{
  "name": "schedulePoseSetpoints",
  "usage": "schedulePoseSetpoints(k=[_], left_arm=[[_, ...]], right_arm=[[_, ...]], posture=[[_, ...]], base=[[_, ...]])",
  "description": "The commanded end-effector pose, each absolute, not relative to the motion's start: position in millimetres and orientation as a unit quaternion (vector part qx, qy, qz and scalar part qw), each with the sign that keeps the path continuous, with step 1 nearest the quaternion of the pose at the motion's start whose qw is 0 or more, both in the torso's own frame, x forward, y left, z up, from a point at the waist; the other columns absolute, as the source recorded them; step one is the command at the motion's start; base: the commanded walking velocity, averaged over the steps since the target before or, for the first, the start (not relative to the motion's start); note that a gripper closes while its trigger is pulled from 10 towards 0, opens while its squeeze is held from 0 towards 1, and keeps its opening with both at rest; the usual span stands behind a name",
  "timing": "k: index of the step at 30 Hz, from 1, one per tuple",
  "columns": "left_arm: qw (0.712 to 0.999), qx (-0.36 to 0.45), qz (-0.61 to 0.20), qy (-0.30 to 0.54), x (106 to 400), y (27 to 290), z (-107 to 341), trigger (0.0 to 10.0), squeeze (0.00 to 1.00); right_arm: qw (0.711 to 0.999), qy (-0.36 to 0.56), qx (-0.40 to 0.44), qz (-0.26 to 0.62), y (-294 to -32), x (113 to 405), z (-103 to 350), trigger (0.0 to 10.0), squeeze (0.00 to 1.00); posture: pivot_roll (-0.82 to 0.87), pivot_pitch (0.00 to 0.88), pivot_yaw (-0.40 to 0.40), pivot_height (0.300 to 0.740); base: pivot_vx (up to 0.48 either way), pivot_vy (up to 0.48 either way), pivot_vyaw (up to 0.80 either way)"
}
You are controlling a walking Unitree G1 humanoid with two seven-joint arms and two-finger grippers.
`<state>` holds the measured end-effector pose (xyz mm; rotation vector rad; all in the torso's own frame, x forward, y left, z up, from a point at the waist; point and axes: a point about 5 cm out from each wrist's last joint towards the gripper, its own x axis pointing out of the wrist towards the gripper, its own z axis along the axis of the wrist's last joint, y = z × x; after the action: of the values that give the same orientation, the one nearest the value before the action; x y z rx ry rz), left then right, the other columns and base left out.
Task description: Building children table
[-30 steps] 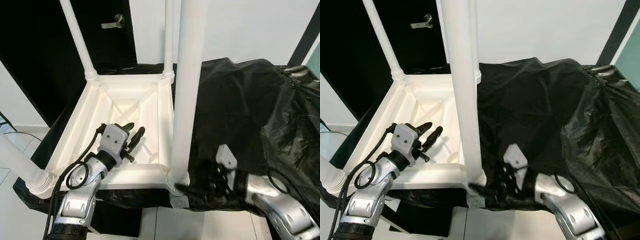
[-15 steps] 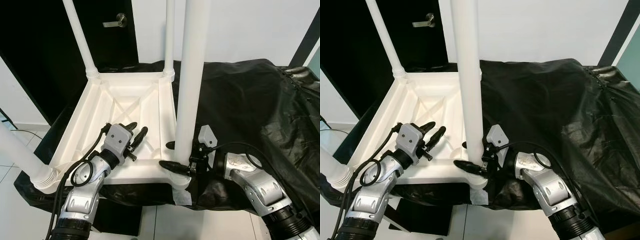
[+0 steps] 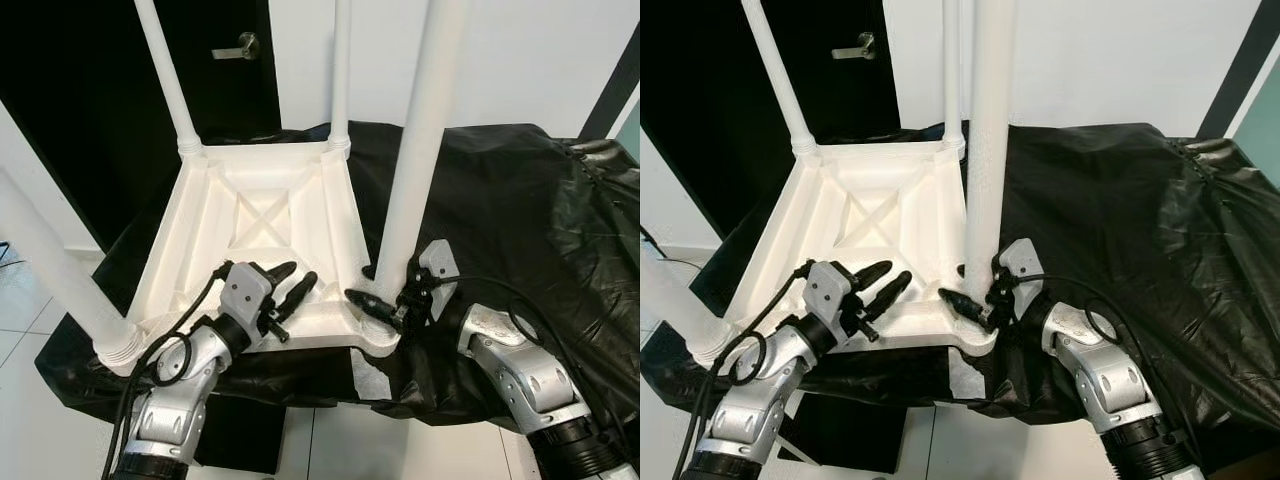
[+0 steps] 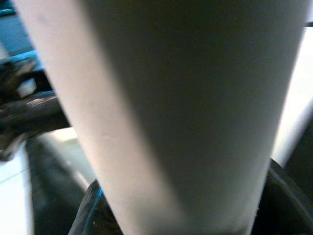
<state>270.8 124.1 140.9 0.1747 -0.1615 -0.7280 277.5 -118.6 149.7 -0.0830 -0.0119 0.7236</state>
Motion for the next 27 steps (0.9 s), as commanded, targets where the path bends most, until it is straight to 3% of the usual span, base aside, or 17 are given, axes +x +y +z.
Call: schedulePoseSetpoints(k=[1, 5, 7, 10, 20, 21, 24, 25, 26, 27], left_arm=[[0.929, 0.086, -0.351, -0.075, 272, 119, 139, 10.0, 0.00], [0.929, 0.076, -0.353, -0.077, 270, 114, 138, 10.0, 0.00], [0.922, 0.060, -0.375, -0.077, 269, 101, 139, 10.0, 0.00], [0.916, 0.058, -0.388, -0.081, 270, 95, 141, 10.0, 0.00], [0.910, 0.056, -0.403, -0.082, 274, 93, 143, 10.0, 0.00], [0.912, 0.056, -0.399, -0.082, 275, 93, 142, 10.0, 0.00], [0.914, 0.054, -0.394, -0.082, 276, 93, 142, 10.0, 0.00], [0.915, 0.047, -0.391, -0.081, 277, 92, 143, 10.0, 0.00], [0.915, 0.047, -0.391, -0.081, 277, 92, 143, 10.0, 0.00], [0.915, 0.045, -0.392, -0.079, 276, 91, 143, 10.0, 0.00]], right_arm=[[0.961, 0.024, -0.039, 0.273, -133, 280, 139, 0.0, 0.00], [0.972, 0.017, -0.042, 0.230, -132, 278, 137, 0.0, 0.00], [0.996, 0.029, -0.026, 0.083, -127, 275, 130, 0.0, 0.00], [0.999, 0.033, -0.017, 0.003, -121, 271, 128, 0.0, 0.00], [0.999, 0.028, -0.018, -0.030, -122, 266, 130, 0.0, 0.00], [0.999, 0.025, -0.016, -0.029, -124, 267, 130, 10.0, 0.00], [0.999, 0.021, -0.016, -0.026, -124, 267, 131, 10.0, 0.00], [0.999, 0.015, -0.018, -0.023, -126, 267, 132, 10.0, 0.91], [0.999, 0.015, -0.018, -0.023, -126, 267, 132, 10.0, 0.91], [1.000, 0.012, -0.018, -0.019, -130, 268, 132, 10.0, 1.00]], posture=[[-0.06, 0.000, 0.028, 0.740], [-0.06, 0.000, 0.043, 0.740], [-0.10, 0.000, 0.074, 0.740], [-0.12, 0.000, 0.087, 0.740], [-0.15, 0.000, 0.093, 0.740], [-0.15, 0.000, 0.095, 0.740], [-0.15, 0.000, 0.100, 0.740], [-0.15, 0.000, 0.100, 0.740], [-0.15, 0.000, 0.100, 0.740], [-0.14, 0.000, 0.095, 0.740]], base=[[0.000, 0.000, 0.00], [0.000, 0.000, 0.00], [0.000, 0.000, 0.00], [0.000, 0.000, 0.00], [0.000, 0.000, 0.00], [0.000, 0.000, 0.00], [0.000, 0.000, 0.00], [0.000, 0.000, 0.00], [0.000, 0.000, 0.00], [0.000, 0.000, 0.00]])
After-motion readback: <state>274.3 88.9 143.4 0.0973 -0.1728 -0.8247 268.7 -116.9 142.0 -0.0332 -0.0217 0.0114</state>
